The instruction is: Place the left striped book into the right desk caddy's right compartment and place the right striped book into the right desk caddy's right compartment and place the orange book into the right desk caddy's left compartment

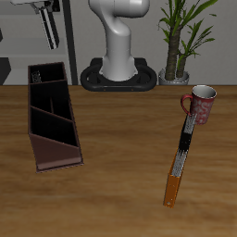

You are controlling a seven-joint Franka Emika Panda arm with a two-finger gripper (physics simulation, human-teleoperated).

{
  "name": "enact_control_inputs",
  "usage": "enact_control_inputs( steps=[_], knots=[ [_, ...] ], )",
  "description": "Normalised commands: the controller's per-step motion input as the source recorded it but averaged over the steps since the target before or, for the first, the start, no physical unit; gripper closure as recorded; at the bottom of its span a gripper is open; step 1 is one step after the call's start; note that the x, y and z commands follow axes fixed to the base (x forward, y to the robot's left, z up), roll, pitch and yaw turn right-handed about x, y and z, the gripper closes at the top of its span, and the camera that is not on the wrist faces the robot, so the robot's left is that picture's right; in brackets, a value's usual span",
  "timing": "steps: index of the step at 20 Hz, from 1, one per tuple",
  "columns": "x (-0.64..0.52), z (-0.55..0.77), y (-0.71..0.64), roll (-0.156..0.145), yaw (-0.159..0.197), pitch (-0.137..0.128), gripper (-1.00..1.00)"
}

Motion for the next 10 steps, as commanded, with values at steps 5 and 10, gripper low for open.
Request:
enact_control_inputs(
  steps=[5,10],
  knots=[
    [0.24,0.17,-0.27,0.019,-0.027,0.060,1.00],
    [0.23,0.20,-0.20,0.040,0.001,0.019,1.00]
  ],
)
